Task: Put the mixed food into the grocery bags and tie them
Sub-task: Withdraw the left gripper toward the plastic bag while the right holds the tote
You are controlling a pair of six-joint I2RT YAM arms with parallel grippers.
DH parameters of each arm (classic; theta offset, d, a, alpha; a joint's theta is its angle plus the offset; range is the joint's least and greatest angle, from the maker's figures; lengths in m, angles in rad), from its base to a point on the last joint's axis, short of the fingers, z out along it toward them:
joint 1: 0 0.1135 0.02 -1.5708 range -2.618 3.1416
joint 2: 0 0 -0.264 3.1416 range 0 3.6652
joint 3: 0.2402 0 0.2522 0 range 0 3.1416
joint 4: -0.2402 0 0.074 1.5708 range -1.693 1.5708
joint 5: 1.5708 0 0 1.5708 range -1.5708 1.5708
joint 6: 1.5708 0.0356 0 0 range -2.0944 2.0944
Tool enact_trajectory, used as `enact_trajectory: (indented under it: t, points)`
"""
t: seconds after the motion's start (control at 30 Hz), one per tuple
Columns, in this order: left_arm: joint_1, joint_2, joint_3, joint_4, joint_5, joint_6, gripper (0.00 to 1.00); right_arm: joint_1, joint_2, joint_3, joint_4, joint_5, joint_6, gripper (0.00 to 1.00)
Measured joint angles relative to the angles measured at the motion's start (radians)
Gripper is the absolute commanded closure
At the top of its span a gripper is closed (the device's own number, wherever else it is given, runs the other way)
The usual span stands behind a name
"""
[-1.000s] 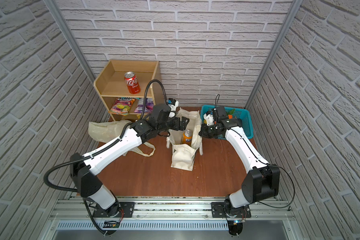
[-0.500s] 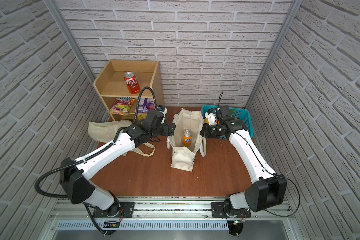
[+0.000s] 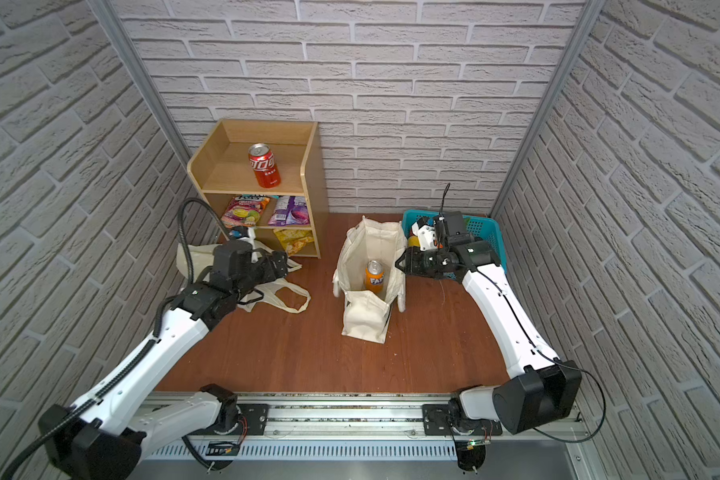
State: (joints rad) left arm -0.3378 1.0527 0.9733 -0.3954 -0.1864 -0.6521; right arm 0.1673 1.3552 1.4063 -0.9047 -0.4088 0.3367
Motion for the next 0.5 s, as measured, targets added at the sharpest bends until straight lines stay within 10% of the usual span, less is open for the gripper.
enact_trajectory:
  t: [0.5]
  points:
    - [0.312,0.193,-0.066,0.383,0.340,-0.253,0.24,0.000,-0.053,-0.002,0.017,0.000,0.015,0.48]
